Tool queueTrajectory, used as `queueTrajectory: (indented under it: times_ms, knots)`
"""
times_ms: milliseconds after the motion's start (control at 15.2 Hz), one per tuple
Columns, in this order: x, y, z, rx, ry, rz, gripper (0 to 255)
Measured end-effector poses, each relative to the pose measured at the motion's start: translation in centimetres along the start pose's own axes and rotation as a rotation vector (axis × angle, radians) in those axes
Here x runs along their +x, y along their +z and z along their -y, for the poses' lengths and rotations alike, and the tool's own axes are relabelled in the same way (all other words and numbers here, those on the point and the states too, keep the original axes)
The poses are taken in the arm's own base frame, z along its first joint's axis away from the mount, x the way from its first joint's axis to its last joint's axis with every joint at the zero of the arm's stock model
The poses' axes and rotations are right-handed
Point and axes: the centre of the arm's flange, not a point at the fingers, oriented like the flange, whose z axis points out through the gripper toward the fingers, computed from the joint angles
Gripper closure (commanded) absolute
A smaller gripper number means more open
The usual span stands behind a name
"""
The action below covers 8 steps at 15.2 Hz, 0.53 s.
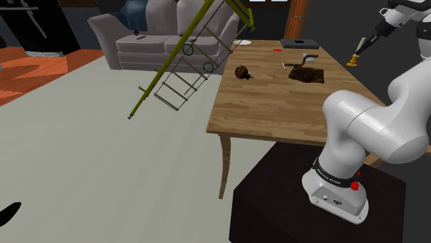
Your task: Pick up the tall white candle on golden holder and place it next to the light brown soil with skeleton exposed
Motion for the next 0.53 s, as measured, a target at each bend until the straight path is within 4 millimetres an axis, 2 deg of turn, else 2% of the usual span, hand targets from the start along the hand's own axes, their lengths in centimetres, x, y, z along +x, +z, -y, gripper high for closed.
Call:
queueTrajectory:
  times_ms: [528]
  knots:
    - [-1.8, 3.7, 0.1, 0.0, 0.0, 0.0, 255]
